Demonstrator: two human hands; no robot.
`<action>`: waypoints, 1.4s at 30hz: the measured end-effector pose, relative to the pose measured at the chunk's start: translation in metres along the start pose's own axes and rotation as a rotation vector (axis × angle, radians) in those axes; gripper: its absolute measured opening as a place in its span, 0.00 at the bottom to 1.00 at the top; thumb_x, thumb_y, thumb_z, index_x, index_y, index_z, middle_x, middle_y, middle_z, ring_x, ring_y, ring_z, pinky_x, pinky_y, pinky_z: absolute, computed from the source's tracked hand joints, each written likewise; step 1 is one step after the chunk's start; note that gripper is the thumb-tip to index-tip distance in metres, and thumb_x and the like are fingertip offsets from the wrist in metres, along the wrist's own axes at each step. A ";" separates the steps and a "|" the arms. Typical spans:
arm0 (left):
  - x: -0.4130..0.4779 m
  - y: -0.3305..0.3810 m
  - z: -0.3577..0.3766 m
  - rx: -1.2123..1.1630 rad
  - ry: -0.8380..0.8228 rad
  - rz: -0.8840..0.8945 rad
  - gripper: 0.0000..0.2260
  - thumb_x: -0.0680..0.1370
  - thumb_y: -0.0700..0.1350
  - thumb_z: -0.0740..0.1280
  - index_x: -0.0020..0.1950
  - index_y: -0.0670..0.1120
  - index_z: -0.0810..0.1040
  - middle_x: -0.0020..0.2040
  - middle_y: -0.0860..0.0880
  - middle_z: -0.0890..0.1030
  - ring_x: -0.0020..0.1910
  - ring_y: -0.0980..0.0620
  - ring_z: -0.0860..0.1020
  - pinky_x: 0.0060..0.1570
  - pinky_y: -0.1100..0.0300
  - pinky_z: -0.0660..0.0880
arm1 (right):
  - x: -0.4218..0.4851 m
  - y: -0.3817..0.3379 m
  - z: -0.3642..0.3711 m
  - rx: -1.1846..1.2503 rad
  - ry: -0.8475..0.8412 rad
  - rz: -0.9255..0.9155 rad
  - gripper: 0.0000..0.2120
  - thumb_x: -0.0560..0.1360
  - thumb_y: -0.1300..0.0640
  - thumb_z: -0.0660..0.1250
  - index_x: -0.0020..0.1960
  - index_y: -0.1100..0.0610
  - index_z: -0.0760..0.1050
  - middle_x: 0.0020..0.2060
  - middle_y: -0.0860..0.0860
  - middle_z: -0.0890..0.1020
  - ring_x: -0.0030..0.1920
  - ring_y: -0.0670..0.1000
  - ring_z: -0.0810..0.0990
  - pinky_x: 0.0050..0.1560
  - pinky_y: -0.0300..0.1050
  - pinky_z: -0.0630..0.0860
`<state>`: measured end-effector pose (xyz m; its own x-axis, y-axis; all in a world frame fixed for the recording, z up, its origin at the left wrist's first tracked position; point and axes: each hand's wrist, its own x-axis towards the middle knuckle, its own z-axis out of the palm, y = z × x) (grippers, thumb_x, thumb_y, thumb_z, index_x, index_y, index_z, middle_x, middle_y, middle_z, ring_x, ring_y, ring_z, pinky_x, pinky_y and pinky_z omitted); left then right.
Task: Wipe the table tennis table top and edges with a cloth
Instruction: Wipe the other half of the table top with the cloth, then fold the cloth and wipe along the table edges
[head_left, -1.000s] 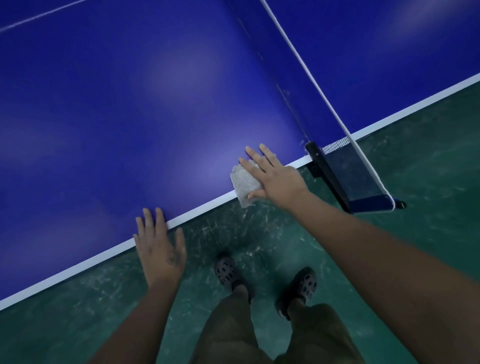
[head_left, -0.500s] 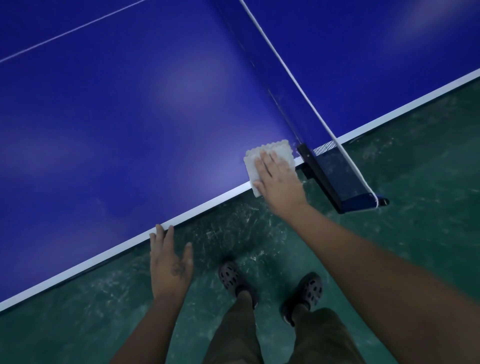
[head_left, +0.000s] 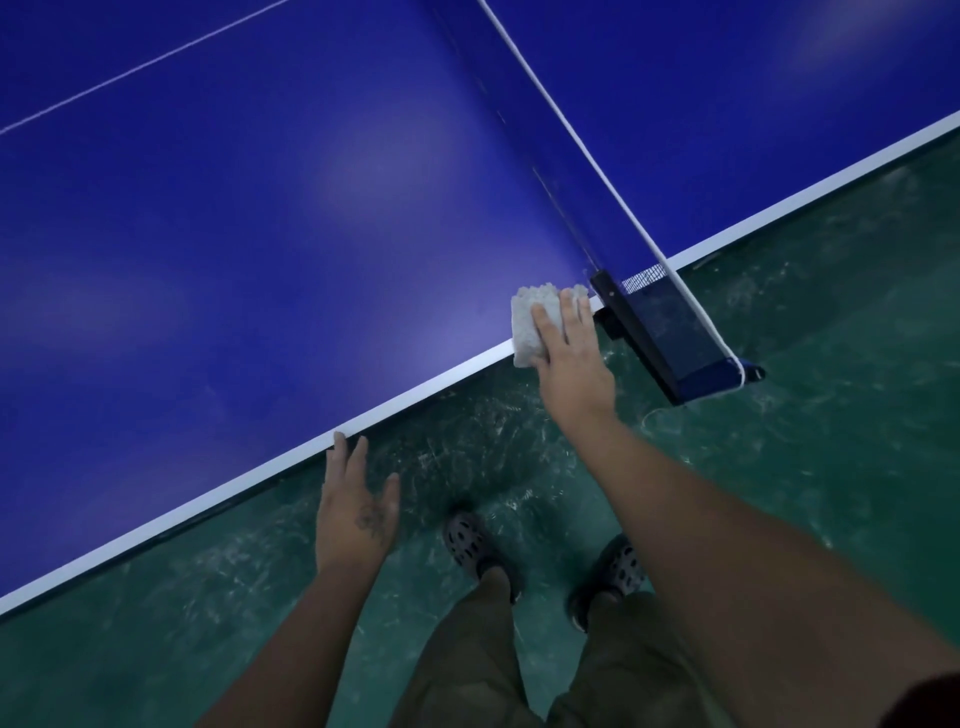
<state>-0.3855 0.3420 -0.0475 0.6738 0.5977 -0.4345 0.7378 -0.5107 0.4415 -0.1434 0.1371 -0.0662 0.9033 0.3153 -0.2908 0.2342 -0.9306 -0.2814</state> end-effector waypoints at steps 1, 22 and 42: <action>-0.003 0.003 -0.001 -0.024 -0.020 -0.012 0.32 0.85 0.52 0.69 0.87 0.49 0.62 0.89 0.56 0.49 0.87 0.47 0.56 0.79 0.42 0.69 | -0.002 0.001 0.001 -0.010 -0.009 0.007 0.40 0.85 0.60 0.65 0.86 0.37 0.47 0.86 0.42 0.37 0.85 0.49 0.35 0.43 0.42 0.79; -0.142 0.221 0.013 -0.431 -0.256 0.496 0.17 0.85 0.49 0.71 0.74 0.55 0.79 0.70 0.60 0.81 0.69 0.63 0.78 0.71 0.55 0.76 | -0.239 0.130 -0.154 2.098 -0.197 0.636 0.34 0.84 0.33 0.56 0.75 0.57 0.78 0.72 0.58 0.80 0.73 0.61 0.78 0.78 0.64 0.70; -0.263 0.325 0.097 0.184 -0.383 1.338 0.21 0.89 0.57 0.60 0.81 0.57 0.72 0.86 0.54 0.65 0.87 0.54 0.53 0.86 0.46 0.53 | -0.313 0.257 -0.222 2.095 -0.158 0.536 0.21 0.83 0.51 0.64 0.66 0.65 0.83 0.66 0.63 0.83 0.61 0.59 0.86 0.62 0.52 0.83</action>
<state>-0.3190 -0.0411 0.1348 0.8084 -0.5879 0.0305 -0.4889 -0.6415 0.5911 -0.2862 -0.2421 0.1556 0.6760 0.2751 -0.6836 -0.6905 0.5604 -0.4574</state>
